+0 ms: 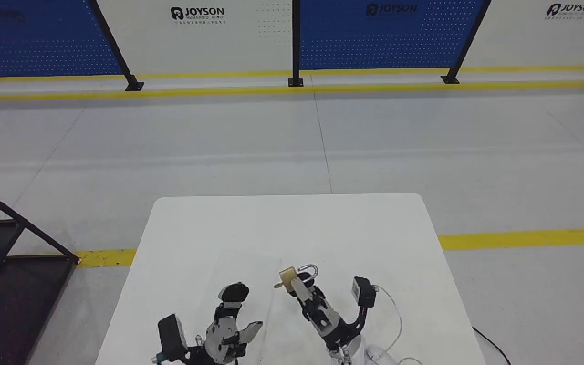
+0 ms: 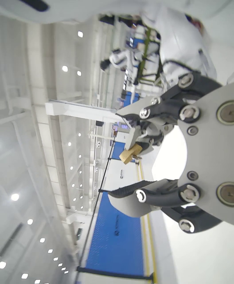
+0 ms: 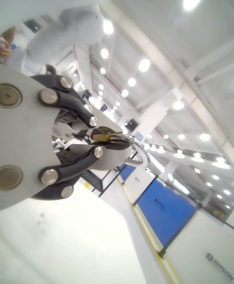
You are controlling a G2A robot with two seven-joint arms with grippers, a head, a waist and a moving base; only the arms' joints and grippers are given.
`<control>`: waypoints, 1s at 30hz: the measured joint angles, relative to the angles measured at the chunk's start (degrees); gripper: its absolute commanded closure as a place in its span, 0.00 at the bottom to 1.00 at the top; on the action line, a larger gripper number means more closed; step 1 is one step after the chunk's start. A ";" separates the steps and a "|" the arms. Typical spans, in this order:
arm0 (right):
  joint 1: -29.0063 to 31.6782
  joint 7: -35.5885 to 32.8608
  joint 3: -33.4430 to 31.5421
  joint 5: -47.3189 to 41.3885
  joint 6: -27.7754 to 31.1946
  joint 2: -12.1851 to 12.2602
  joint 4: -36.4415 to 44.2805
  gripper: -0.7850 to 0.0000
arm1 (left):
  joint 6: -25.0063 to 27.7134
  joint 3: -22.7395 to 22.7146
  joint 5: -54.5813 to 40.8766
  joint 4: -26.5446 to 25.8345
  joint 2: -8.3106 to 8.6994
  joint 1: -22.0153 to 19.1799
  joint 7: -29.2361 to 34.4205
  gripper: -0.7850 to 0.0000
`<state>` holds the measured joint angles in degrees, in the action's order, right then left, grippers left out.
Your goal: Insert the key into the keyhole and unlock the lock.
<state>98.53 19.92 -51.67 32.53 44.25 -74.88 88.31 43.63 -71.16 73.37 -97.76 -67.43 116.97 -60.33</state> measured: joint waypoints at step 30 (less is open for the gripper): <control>-19.74 -29.87 18.30 -3.54 -25.68 -6.79 -19.54 0.07 | 14.37 -15.70 -63.66 -6.89 9.88 14.89 50.91 0.00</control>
<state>78.79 -9.95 -33.37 28.98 18.57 -81.67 68.76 58.00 -86.85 9.70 -104.65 -57.55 131.86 -9.41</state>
